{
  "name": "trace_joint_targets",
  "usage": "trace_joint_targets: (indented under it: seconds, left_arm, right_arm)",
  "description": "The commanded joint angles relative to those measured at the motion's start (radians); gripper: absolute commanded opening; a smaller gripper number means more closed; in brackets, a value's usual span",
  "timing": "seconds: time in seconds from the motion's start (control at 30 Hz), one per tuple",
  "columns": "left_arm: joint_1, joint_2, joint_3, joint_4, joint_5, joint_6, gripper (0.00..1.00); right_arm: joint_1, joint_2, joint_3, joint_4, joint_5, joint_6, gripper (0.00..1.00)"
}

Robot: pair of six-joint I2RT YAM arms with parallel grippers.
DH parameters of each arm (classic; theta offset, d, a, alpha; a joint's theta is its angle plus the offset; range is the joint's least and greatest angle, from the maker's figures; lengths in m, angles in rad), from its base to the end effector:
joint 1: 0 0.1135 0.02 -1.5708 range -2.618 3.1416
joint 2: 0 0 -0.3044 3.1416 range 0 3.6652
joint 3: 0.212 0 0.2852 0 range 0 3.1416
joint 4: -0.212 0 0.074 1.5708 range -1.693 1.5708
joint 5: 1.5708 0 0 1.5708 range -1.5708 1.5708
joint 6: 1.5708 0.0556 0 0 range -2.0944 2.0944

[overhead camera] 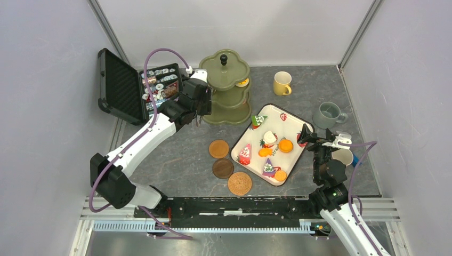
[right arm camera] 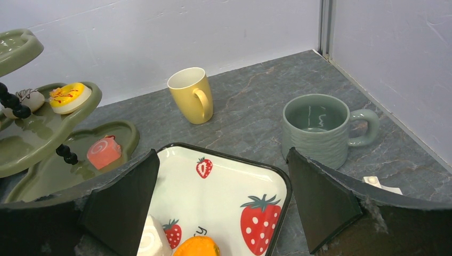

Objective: Serve the afternoon tea

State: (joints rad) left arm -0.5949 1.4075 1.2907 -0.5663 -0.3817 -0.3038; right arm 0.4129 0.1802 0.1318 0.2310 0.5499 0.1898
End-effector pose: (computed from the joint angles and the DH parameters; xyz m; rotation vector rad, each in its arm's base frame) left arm 0.3030 -0.1800 0.3617 0.1185 2.1943 -0.0712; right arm 0.1228 0.0221 0.2366 0.3025 1.3837 0.1170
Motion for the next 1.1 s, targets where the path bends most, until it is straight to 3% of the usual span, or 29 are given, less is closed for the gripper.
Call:
trace_joint_targets:
  seconds: [0.0, 0.27, 0.63, 1.07]
  left_arm:
    - [0.006, -0.021, 0.04, 0.046, 0.0, 0.038, 0.58]
    - [0.006, -0.042, 0.038, 0.028, -0.007, 0.045, 0.63]
    - [0.006, -0.208, 0.017, -0.118, -0.02, 0.043, 0.58]
    - [-0.009, -0.406, -0.065, -0.211, 0.325, -0.035, 0.58]
  right_arm:
    - [0.007, -0.005, -0.011, 0.027, -0.006, 0.008, 0.98]
    - [0.007, -0.005, -0.011, 0.028, -0.008, 0.009, 0.98]
    - [0.007, -0.01, -0.01, 0.025, -0.008, 0.009, 0.98]
    - [0.007, 0.003, -0.009, 0.028, -0.013, 0.009, 0.98]
